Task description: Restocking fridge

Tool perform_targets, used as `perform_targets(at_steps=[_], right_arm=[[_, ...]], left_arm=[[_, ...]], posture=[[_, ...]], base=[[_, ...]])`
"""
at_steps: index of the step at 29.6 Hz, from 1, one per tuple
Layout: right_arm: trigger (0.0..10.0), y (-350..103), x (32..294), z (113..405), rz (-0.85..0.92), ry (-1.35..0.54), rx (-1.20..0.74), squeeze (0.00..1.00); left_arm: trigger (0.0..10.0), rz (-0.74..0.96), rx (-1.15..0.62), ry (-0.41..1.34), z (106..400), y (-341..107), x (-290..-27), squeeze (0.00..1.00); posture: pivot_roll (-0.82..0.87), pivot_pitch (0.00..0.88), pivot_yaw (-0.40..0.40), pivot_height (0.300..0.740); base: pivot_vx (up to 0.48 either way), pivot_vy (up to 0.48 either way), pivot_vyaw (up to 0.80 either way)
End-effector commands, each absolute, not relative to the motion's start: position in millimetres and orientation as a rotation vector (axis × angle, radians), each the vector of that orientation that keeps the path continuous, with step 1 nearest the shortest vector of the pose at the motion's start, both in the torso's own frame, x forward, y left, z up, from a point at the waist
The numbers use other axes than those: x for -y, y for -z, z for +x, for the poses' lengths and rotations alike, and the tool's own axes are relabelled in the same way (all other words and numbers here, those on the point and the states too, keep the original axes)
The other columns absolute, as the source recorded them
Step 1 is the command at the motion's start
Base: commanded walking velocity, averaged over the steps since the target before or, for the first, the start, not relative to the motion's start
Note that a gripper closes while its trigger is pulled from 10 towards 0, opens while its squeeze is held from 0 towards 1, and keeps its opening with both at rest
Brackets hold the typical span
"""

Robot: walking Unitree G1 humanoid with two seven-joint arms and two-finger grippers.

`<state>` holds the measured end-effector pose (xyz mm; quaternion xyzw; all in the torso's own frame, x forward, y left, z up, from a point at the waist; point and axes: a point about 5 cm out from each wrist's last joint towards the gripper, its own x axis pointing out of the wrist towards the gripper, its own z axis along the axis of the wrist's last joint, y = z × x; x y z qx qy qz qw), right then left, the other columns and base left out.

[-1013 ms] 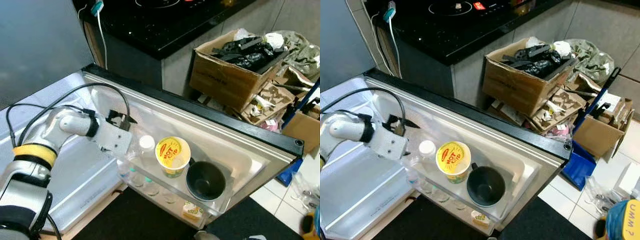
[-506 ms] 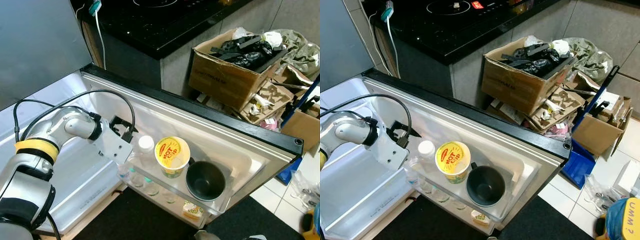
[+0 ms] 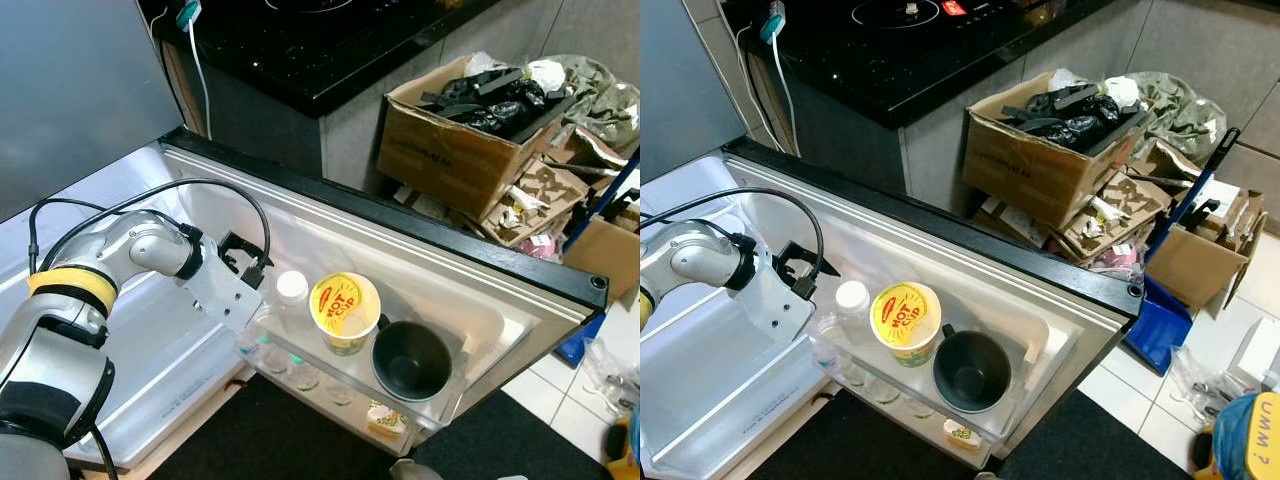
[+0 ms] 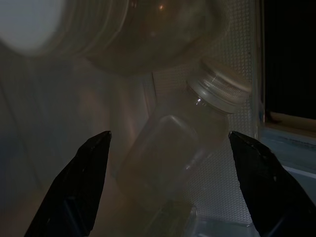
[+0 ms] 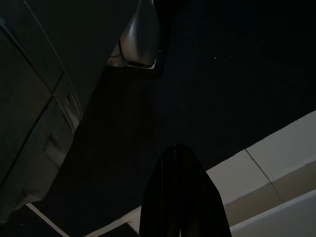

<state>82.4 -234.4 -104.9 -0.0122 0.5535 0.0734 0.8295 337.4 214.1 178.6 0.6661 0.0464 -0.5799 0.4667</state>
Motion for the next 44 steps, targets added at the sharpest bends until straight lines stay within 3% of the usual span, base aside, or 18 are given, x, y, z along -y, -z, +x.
perform_targets(at_steps=[1, 16, 18, 19, 22, 24, 25, 44], right_arm=[[10.0, 107, 233, 74, -0.022, -0.156, -1.197, 0.0], [10.0, 109, 231, 62, -0.014, -0.156, -1.213, 0.0], [10.0, 109, 230, 61, -0.013, -0.156, -1.215, 0.0], [10.0, 109, 230, 60, -0.013, -0.156, -1.215, 0.0], [10.0, 110, 230, 59, -0.013, -0.155, -1.217, 0.0], [10.0, 110, 230, 59, -0.013, -0.154, -1.218, 0.0], [10.0, 110, 230, 58, -0.013, -0.154, -1.218, 0.0], [10.0, 110, 228, 59, -0.009, -0.151, -1.216, 0.0]], left_arm=[[10.0, 1.636, -0.153, 1.488, 334, -167, -211, 0.0], [10.0, 1.669, -0.121, 1.535, 333, -152, -199, 0.0], [7.4, 1.669, -0.138, 1.552, 333, -151, -200, 0.0], [0.0, 1.673, -0.149, 1.564, 332, -150, -200, 0.0], [0.2, 1.676, -0.164, 1.566, 333, -149, -200, 0.0], [9.1, 1.682, -0.178, 1.565, 333, -147, -200, 0.0], [10.0, 1.684, -0.184, 1.566, 333, -147, -200, 0.0], [10.0, 1.692, -0.215, 1.606, 330, -133, -197, 0.0]], posture=[[-0.08, 0.175, 0.049, 0.74], [-0.09, 0.213, 0.06, 0.74], [-0.09, 0.217, 0.061, 0.74], [-0.1, 0.22, 0.062, 0.74], [-0.1, 0.222, 0.063, 0.74], [-0.1, 0.226, 0.065, 0.74], [-0.1, 0.227, 0.065, 0.74], [-0.1, 0.232, 0.07, 0.74]], base=[[0.0, 0.0, 0.0], [0.0, 0.0, 0.0], [0.0, 0.0, 0.0], [0.0, 0.0, 0.0], [0.0, 0.0, 0.0], [0.0, 0.0, 0.0], [0.0, 0.0, 0.0], [0.0, 0.0, 0.0]])
